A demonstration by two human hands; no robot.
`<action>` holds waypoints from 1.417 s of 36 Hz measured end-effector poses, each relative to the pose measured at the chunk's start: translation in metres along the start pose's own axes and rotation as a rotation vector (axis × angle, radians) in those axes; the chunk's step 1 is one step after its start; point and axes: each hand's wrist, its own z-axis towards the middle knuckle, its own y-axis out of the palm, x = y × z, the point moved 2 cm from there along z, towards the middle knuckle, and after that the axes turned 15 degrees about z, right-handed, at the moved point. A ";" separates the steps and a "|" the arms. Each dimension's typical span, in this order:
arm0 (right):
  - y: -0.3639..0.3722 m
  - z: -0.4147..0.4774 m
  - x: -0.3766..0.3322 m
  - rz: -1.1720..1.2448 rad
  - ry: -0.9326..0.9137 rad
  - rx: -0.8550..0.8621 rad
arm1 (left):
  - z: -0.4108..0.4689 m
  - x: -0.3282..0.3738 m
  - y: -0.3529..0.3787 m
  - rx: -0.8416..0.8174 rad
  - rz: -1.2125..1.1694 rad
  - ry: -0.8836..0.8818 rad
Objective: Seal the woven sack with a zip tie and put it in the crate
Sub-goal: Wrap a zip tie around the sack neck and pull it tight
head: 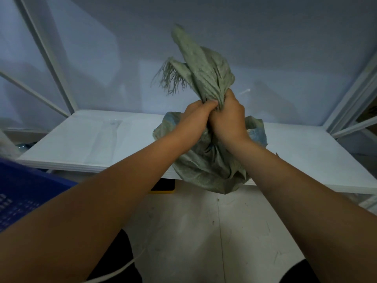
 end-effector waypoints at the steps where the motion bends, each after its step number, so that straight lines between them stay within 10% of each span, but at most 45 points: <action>1: 0.001 -0.001 -0.002 -0.023 -0.018 -0.003 | 0.001 -0.001 0.002 0.011 0.018 0.028; 16: 0.006 -0.007 0.007 -0.091 0.072 -0.244 | 0.013 -0.023 -0.003 0.269 0.017 -0.094; 26: 0.000 -0.010 -0.009 0.049 -0.272 0.024 | 0.029 -0.044 -0.012 0.226 -0.159 -0.295; 33: 0.009 -0.012 -0.012 -0.130 -0.524 -0.129 | 0.038 -0.055 -0.011 0.191 -0.027 -0.353; 51: 0.009 -0.006 0.003 0.049 -0.112 -0.036 | 0.030 -0.047 -0.018 0.312 0.364 -0.023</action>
